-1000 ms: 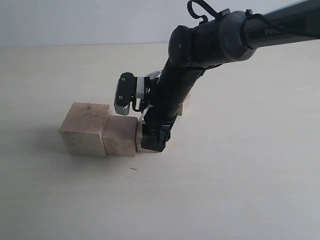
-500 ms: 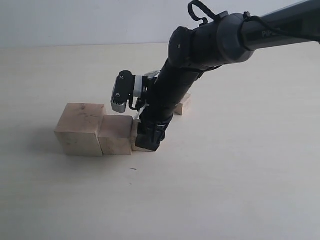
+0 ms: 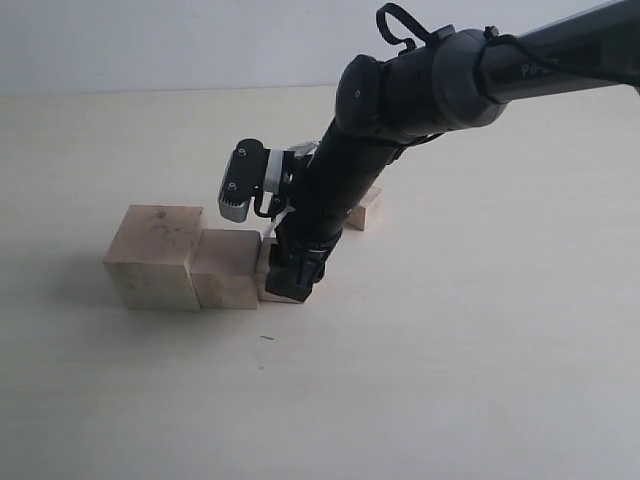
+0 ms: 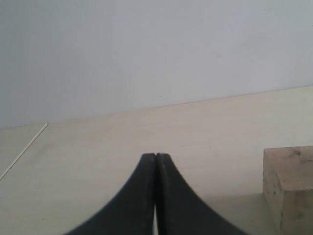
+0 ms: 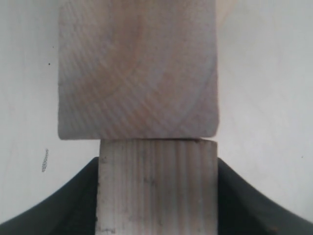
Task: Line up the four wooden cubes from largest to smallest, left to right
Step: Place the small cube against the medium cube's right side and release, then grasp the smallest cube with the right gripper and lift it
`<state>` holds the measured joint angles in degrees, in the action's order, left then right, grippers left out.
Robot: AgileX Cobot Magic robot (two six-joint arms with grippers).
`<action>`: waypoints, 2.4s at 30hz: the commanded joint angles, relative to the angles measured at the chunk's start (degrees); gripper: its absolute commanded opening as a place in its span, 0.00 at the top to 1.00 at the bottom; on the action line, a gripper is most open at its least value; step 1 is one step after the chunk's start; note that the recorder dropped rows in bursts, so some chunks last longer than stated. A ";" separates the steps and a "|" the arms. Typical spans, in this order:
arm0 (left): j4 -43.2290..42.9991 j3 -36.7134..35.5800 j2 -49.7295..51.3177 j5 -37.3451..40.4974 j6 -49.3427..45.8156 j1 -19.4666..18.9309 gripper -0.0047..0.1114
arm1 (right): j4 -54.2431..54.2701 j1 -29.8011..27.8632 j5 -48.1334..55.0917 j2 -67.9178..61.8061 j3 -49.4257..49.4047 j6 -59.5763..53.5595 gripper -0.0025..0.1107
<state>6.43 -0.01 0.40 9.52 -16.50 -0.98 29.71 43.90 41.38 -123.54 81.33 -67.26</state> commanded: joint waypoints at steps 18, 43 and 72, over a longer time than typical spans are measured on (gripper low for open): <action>0.08 0.01 -0.40 -0.22 0.09 -0.06 0.96 | 0.05 0.06 -5.28 1.62 -0.22 -3.11 0.34; 0.08 0.01 -0.40 -0.22 0.09 -0.06 0.96 | -25.77 -8.93 -5.41 6.91 -0.22 47.74 0.20; 0.08 0.01 -0.40 -0.22 0.09 -0.06 0.96 | -7.53 -8.59 2.97 19.60 -14.10 7.33 0.97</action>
<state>6.43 -0.01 0.40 9.52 -16.50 -0.98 18.09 35.13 45.35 -103.12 70.48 -51.67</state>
